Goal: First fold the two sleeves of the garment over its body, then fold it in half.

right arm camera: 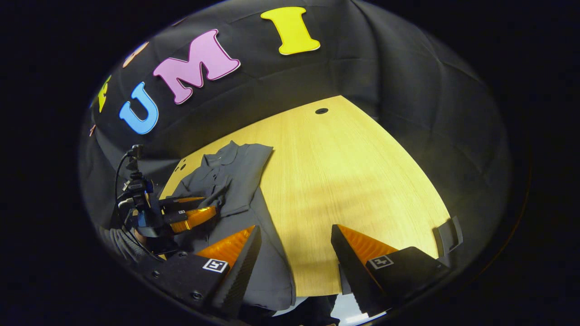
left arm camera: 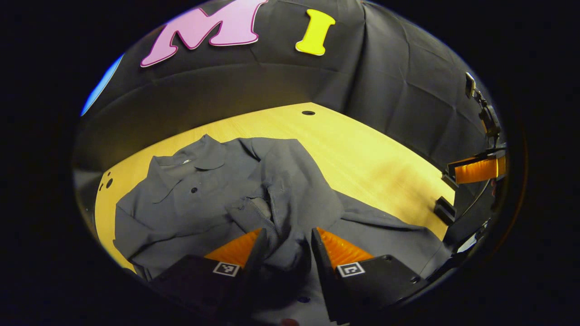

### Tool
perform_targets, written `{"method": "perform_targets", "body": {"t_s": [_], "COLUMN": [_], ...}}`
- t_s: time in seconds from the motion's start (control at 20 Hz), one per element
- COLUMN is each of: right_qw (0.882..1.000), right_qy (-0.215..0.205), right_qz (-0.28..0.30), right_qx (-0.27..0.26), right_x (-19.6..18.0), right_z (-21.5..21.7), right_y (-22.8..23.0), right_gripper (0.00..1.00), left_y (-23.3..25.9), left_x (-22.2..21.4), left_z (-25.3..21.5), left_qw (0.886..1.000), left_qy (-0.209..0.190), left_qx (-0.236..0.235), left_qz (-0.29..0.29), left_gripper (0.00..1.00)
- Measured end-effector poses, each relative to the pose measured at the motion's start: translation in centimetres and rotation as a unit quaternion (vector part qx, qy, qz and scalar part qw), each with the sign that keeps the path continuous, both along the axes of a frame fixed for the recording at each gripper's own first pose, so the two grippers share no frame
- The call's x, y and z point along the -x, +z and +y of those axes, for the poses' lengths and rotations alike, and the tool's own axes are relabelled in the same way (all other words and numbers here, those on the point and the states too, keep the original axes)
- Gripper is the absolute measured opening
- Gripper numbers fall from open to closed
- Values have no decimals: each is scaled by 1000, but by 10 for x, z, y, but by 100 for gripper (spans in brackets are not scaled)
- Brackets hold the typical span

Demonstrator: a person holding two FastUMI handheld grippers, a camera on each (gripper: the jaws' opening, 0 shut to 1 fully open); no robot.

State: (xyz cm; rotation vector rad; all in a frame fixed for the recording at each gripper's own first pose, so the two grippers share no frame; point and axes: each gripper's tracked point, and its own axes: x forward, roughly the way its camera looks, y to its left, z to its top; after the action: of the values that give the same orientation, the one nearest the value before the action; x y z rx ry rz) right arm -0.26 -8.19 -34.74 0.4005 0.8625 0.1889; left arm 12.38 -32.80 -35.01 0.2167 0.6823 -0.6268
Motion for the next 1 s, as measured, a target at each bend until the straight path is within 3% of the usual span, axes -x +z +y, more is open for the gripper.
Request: {"method": "perform_targets", "body": {"t_s": [0.15,0.35,0.55,1.0], "right_qw": [1000,999,998,988], "right_qy": [9,29,42,90], "right_qz": [0,11,34,89], "right_qx": [4,17,28,90], "right_x": [4,19,42,107], "right_z": [12,22,34,44], "right_y": [3,-8,-21,-63], "right_gripper": [96,96,97,97], "left_y": [19,45,56,5], "left_x": [13,38,71,174], "left_z": [11,51,116,254], "left_qw": [1000,999,994,973], "left_qy": [5,34,97,226], "left_qx": [20,36,42,-14], "left_qz": [-3,-14,-12,46], "left_gripper": [82,84,84,88]}}
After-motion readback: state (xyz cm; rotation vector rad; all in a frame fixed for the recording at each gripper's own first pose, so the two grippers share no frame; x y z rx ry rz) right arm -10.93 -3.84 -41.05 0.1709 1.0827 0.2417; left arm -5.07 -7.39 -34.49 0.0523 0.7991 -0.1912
